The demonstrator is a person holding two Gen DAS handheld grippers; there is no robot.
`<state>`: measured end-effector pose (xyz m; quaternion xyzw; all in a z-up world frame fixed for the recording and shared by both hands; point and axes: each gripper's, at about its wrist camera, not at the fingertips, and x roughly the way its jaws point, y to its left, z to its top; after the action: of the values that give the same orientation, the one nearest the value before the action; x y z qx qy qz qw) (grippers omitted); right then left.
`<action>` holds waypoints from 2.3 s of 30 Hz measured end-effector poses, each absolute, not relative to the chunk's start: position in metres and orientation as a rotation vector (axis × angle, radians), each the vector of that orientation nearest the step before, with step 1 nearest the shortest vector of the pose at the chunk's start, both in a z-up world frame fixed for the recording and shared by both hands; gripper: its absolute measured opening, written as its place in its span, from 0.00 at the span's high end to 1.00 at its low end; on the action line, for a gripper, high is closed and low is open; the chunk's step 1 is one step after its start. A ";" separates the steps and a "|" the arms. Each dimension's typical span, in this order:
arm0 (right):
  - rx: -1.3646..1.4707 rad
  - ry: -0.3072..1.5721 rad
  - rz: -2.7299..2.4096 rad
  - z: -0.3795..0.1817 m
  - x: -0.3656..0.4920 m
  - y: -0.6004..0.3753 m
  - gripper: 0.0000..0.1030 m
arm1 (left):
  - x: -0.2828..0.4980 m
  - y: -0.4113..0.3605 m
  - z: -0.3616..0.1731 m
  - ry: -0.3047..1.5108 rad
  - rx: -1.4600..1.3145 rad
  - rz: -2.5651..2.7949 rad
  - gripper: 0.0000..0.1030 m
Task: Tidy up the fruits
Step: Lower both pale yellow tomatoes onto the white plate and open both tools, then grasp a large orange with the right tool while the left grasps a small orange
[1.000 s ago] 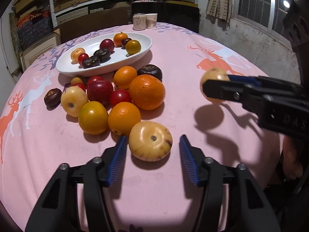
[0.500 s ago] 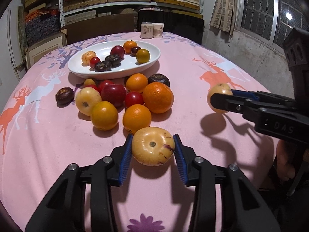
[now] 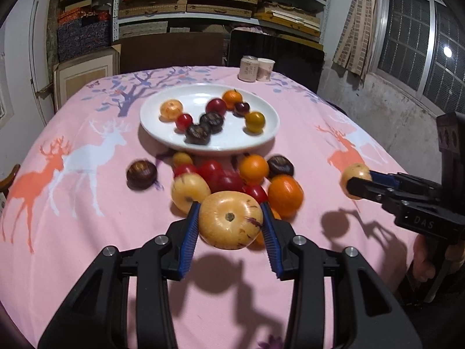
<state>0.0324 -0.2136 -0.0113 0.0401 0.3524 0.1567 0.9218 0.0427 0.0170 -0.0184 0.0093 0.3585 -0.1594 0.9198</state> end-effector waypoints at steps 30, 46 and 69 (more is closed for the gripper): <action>0.056 0.792 0.194 -0.006 0.277 -0.189 0.44 | 0.310 0.007 -0.007 0.855 -0.106 -0.225 0.21; -0.026 0.782 0.343 -0.021 0.087 -0.185 0.42 | 0.099 0.030 -0.015 0.823 0.054 -0.330 0.18; 0.073 0.901 0.423 -0.064 0.093 -0.160 0.55 | 0.053 0.014 -0.065 0.879 0.114 -0.247 0.18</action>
<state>0.0933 -0.1596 -0.0643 0.0350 0.4319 0.2027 0.8782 0.0529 0.0143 -0.0650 0.0550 0.4243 -0.1190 0.8960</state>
